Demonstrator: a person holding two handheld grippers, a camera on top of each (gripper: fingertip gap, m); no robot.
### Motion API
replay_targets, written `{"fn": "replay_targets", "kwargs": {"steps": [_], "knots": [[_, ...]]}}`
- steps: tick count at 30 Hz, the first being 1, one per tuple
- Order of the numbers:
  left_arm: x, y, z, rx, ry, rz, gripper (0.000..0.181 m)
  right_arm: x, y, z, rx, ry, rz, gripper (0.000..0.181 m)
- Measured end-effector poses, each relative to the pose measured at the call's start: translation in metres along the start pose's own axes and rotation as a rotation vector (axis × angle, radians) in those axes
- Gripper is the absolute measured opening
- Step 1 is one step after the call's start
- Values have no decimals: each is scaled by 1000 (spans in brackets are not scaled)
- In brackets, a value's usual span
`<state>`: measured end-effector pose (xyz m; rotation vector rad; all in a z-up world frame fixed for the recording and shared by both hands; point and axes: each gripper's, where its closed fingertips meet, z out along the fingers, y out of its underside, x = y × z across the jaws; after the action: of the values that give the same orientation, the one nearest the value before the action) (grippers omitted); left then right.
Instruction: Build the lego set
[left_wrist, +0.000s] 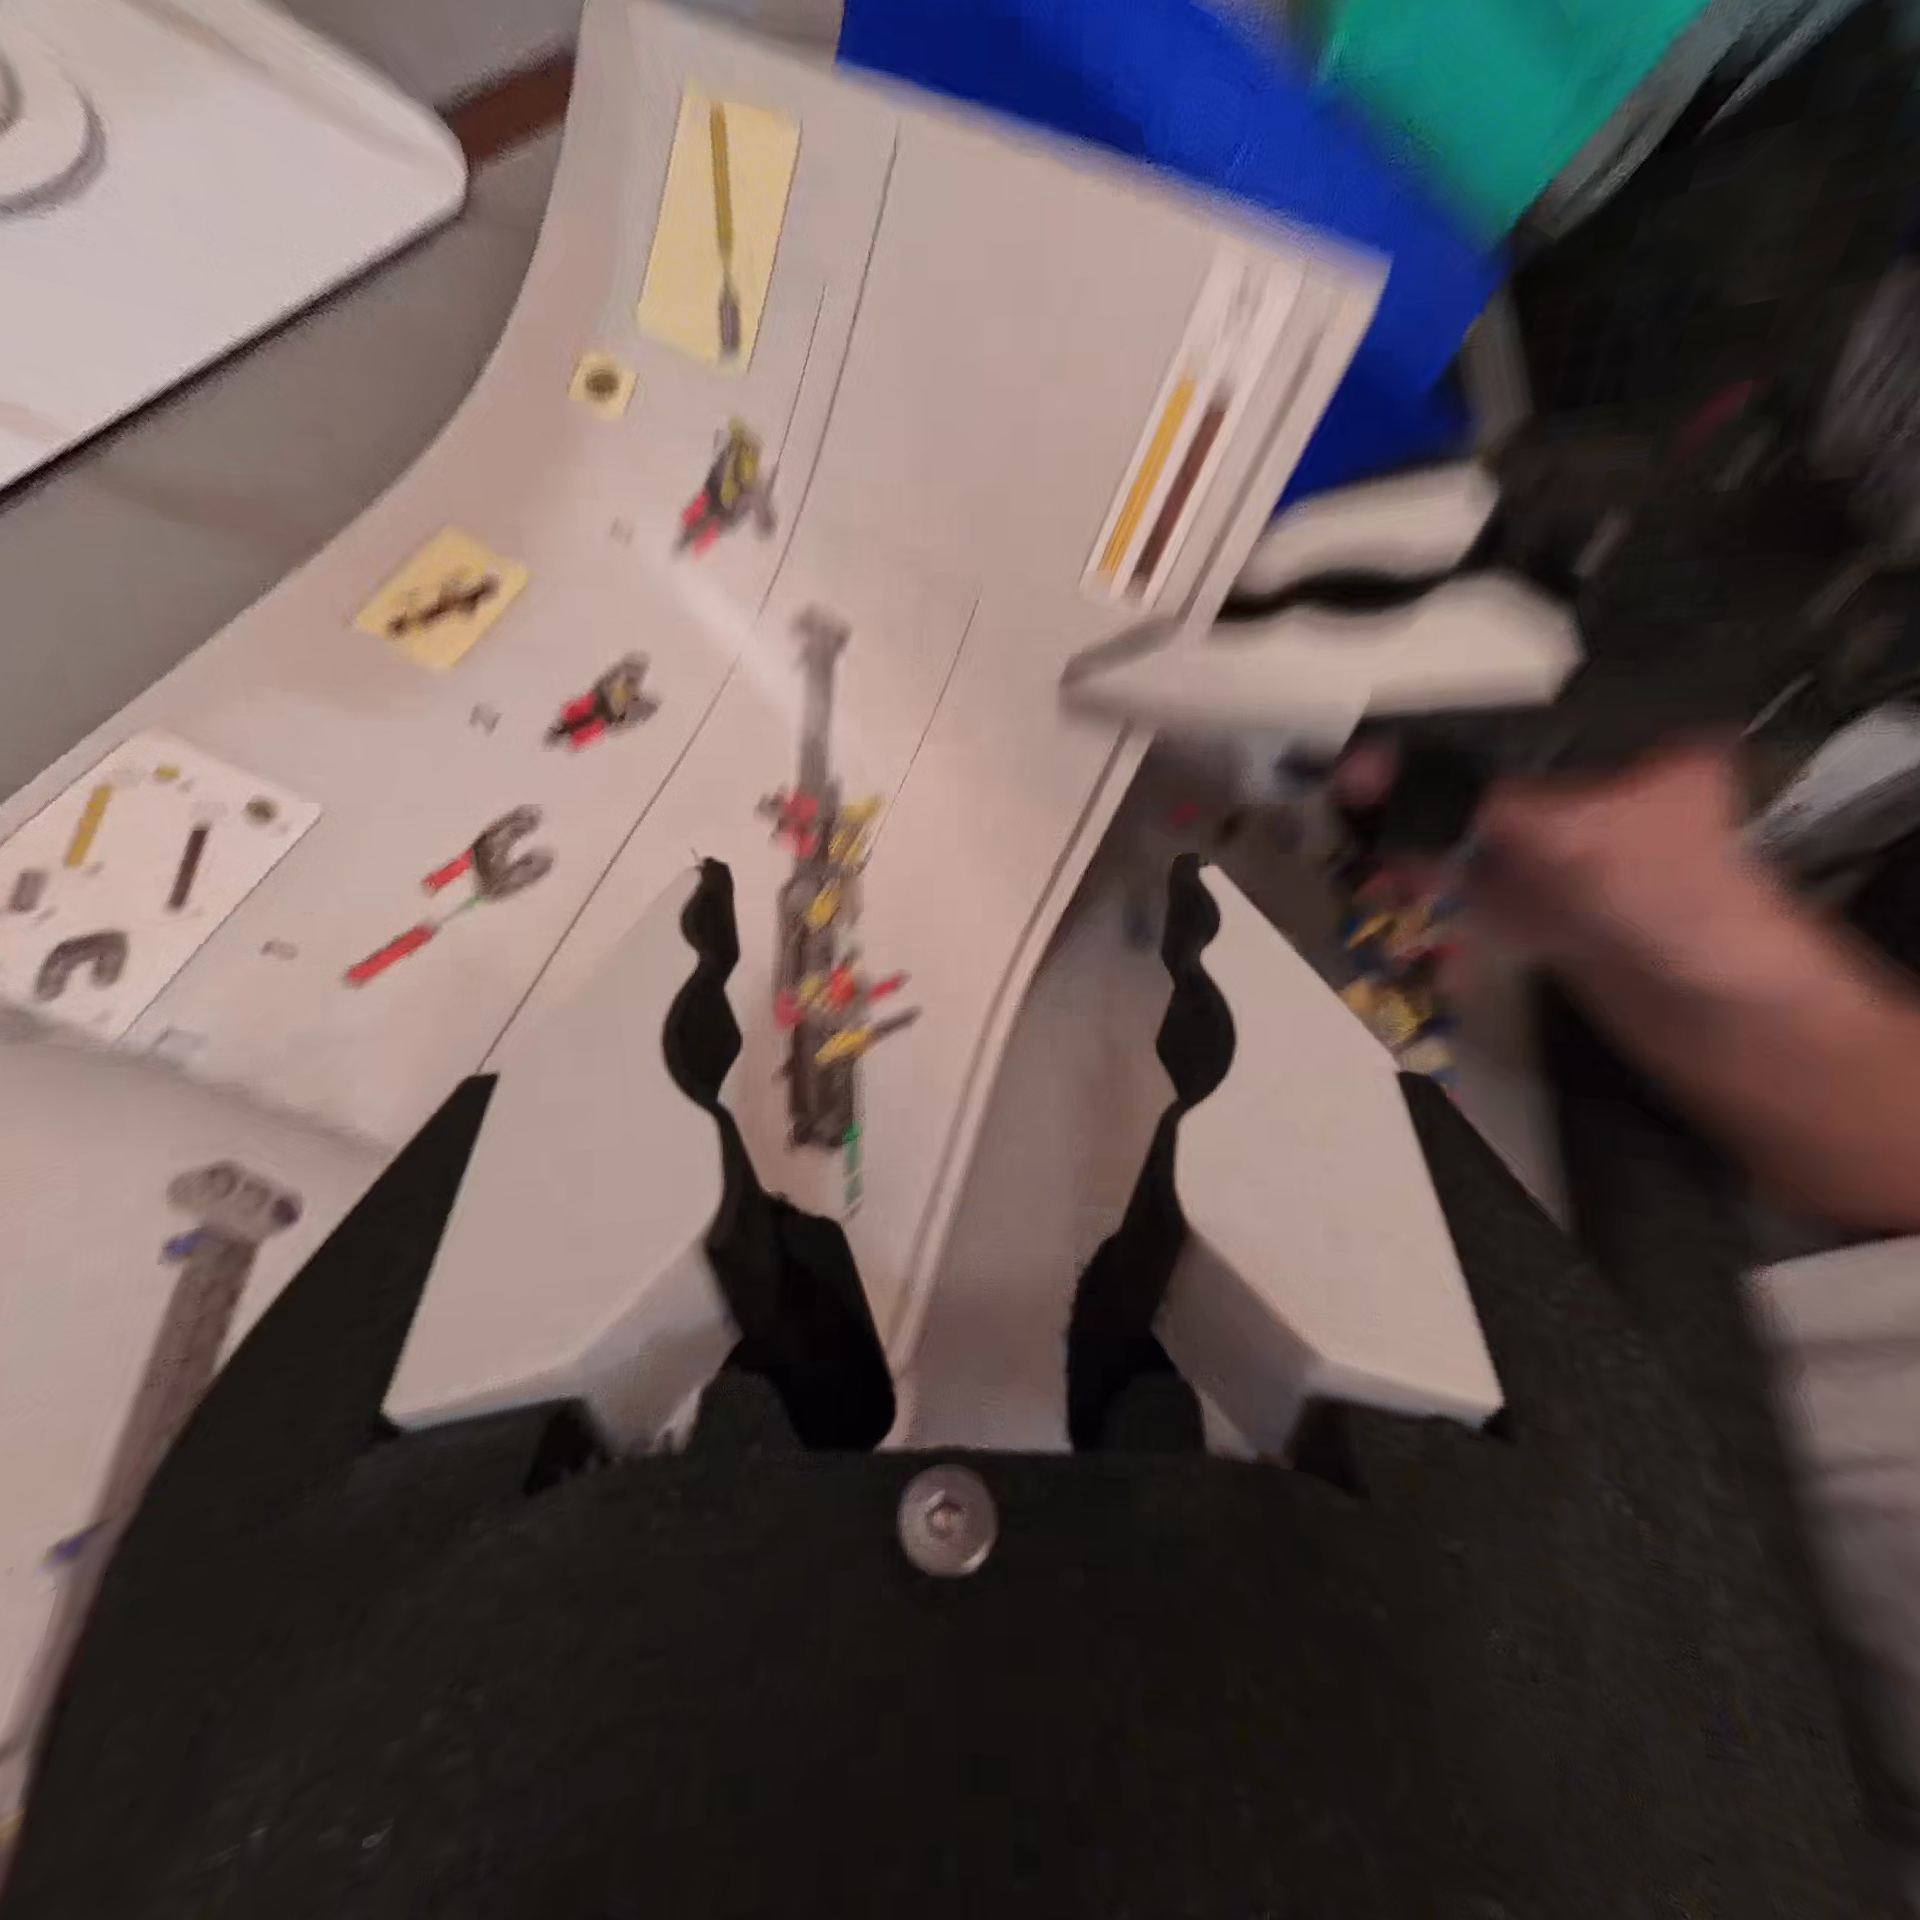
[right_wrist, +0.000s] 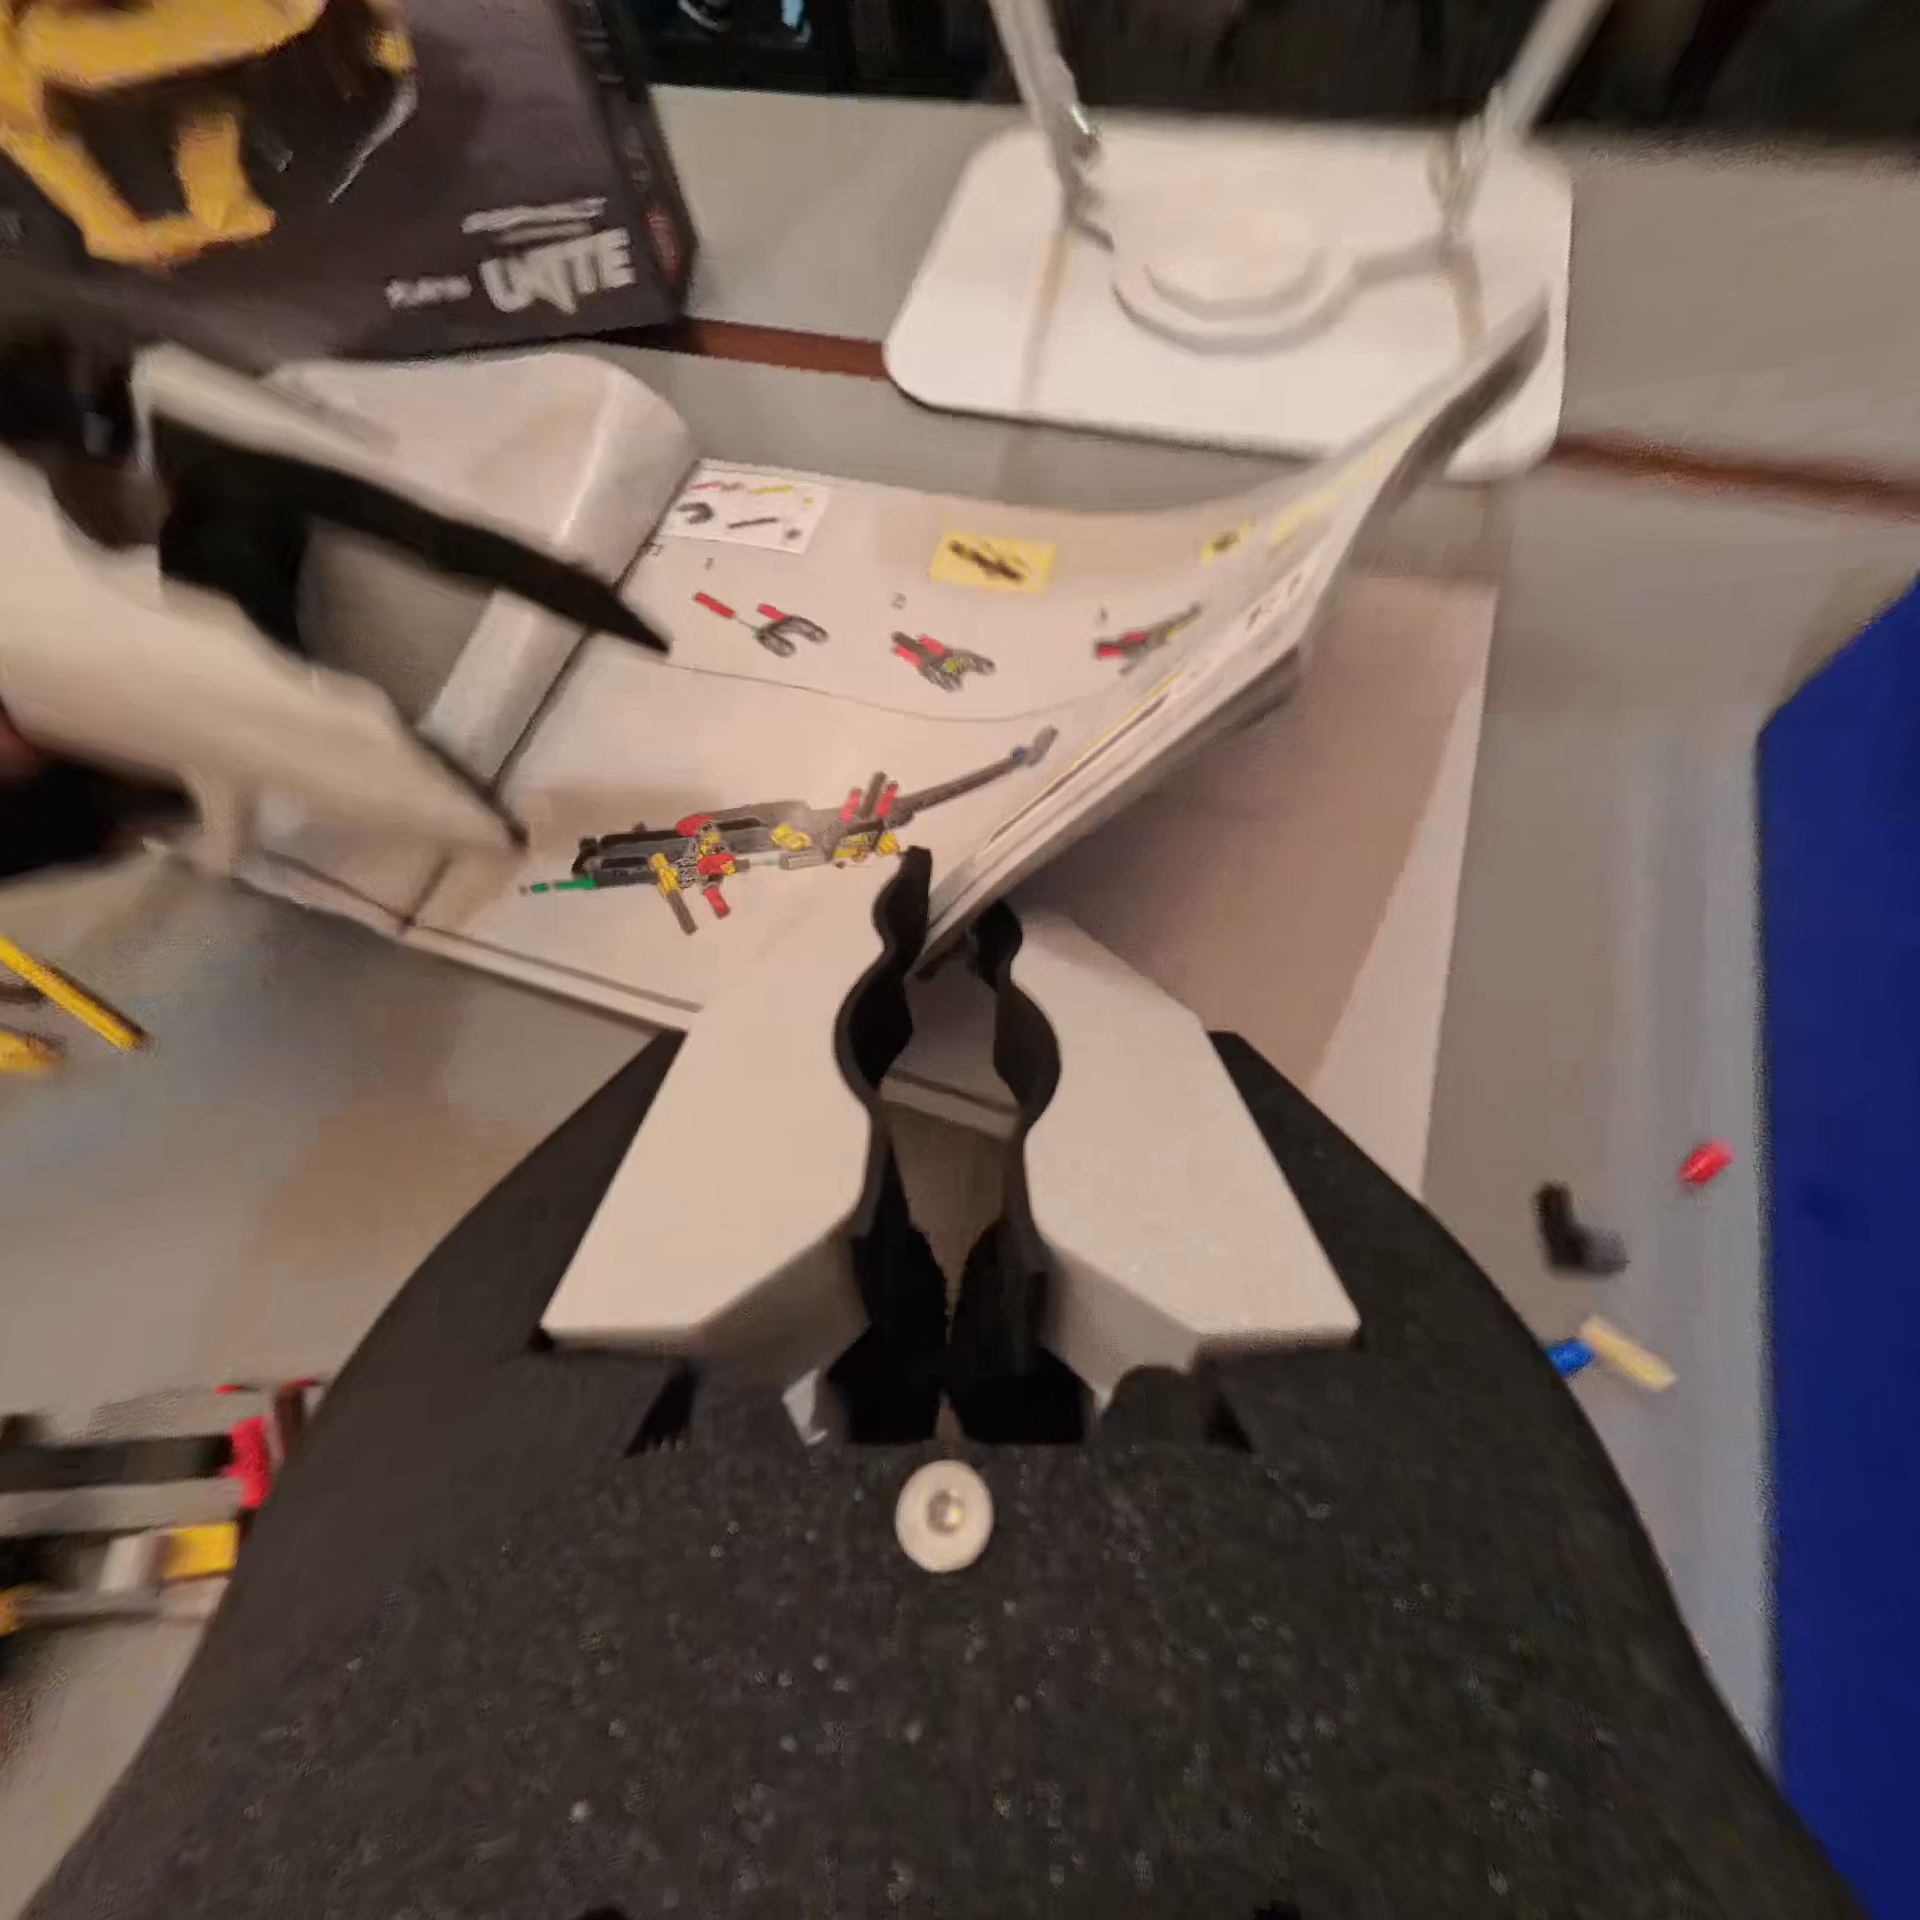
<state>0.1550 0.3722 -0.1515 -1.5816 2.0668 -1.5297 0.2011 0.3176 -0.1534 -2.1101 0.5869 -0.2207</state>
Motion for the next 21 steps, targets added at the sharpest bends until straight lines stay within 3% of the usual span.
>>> {"fn": "replay_targets", "kwargs": {"steps": [4, 7, 9, 10, 12, 14, 17, 19, 21], "knots": [[21, -63, -29, 195, 235, -240, 95, -32, -11, -2, 8, 162, -500, 7], [22, -75, -36, 177, 269, -296, 96, -51, -12, -1, -12, 302, -867, 6], [15, -69, -37, 137, 249, -331, 78, -63, -12, 0, -5, 352, -1012, 6], [8, -62, -37, 109, 218, -340, 54, -66, -13, 0, 2, 367, -1036, 6], [2, -52, -41, 101, 215, -360, 21, -72, -12, 0, 16, 342, -1034, 6], [-1, -47, -47, 132, 232, -384, 6, -76, -10, -2, 49, 278, -974, 16], [-5, -35, -50, 166, 244, -387, 1, -103, 2, -17, 22, -48, -717, 35], [-6, -33, -54, 210, 276, -410, 2, -118, -11, -36, 63, -258, -474, 59], [-4, -31, -55, 238, 317, -442, 2, -113, -32, -39, 73, -360, -240, 85]]}}
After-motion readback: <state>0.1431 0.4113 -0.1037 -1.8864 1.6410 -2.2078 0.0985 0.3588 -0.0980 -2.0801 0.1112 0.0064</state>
